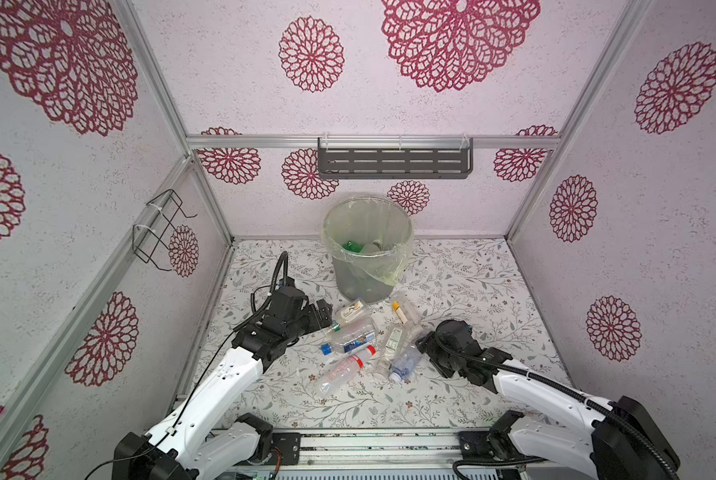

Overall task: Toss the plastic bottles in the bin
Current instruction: 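Lower the right gripper onto the crumpled clear bottle and close it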

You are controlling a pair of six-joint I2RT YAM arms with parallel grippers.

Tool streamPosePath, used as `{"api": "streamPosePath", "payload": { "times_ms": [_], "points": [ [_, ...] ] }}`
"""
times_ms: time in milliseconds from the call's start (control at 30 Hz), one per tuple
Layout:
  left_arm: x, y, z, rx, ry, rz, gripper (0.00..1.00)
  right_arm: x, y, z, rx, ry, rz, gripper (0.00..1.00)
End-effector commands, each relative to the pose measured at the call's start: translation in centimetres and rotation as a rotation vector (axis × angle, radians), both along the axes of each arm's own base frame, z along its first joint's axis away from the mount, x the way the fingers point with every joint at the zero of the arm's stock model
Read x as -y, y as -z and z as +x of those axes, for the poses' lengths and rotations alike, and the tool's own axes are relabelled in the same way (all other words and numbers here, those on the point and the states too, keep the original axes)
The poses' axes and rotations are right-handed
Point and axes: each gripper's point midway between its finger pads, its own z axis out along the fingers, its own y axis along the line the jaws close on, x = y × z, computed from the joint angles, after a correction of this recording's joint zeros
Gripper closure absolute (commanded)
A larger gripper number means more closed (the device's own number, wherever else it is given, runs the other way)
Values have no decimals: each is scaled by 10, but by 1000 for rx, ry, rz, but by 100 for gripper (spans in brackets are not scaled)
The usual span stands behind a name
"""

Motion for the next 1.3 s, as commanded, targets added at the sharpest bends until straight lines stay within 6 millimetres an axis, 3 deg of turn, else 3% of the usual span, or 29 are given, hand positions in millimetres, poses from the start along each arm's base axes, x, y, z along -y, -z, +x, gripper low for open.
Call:
{"api": "streamPosePath", "payload": {
  "times_ms": [0, 533, 1000, 1267],
  "points": [
    [-1, 1, 0, -1, -4, -13, 3, -6, -12, 10, 33, 29, 28, 27],
    [-5, 1, -5, 8, -27, -32, 3, -31, -5, 17, 14, -11, 40, 30],
    [-8, 9, -11, -2, -36, -34, 3, -34, 13, 15, -23, -20, 23, 31],
    [-11, 11, -14, -6, -48, -42, 3, -22, 20, 6, -40, -20, -40, 44]
  ]
}}
